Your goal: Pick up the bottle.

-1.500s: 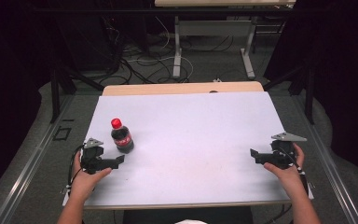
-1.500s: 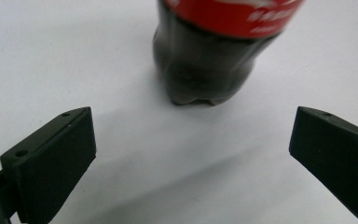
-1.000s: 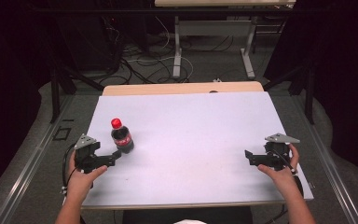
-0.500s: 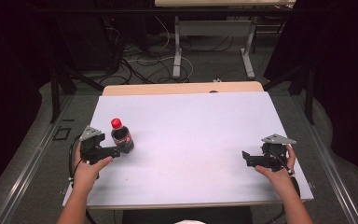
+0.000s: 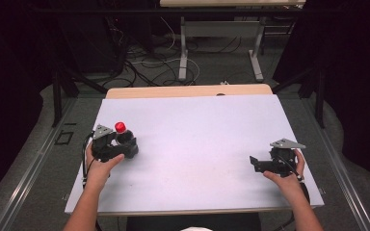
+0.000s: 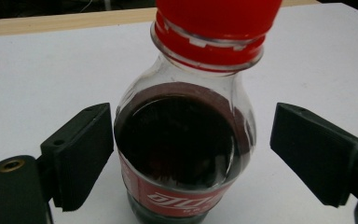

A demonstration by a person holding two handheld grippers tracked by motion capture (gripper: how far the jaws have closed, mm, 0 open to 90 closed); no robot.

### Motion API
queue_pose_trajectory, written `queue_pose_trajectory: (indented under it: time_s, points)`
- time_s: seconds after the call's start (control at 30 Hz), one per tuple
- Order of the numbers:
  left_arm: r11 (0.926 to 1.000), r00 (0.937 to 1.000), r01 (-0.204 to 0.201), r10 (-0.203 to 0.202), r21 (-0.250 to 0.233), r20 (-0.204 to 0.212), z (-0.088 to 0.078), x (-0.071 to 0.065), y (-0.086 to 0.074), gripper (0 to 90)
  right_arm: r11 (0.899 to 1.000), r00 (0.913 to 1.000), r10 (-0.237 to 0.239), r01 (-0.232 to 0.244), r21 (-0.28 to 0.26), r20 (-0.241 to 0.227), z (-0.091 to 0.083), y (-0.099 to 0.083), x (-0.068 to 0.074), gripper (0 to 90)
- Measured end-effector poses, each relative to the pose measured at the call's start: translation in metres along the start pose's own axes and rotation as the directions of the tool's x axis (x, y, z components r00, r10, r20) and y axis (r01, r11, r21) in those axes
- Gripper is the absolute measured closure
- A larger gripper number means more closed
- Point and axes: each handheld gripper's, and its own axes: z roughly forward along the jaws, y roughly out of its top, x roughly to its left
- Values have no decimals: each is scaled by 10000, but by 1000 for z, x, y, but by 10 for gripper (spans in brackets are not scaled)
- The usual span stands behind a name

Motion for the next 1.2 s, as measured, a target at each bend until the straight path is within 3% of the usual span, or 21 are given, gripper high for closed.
queue_pose_trajectory:
  time_s: [0.4,0.77,1.2]
  points:
    - [9996,9999,12,-9,270,-132,8,1,-6,208,10000,10000,43,-43,49,-70,2,-1,0,0]
    - [9976,9994,-235,251,648,-246,14,2,-12,226,9999,9999,23,-22,127,-110,4,-3,0,0]
    - [9972,9973,-490,520,571,-512,13,0,-13,287,9998,9999,31,-29,201,-103,7,-4,0,0]
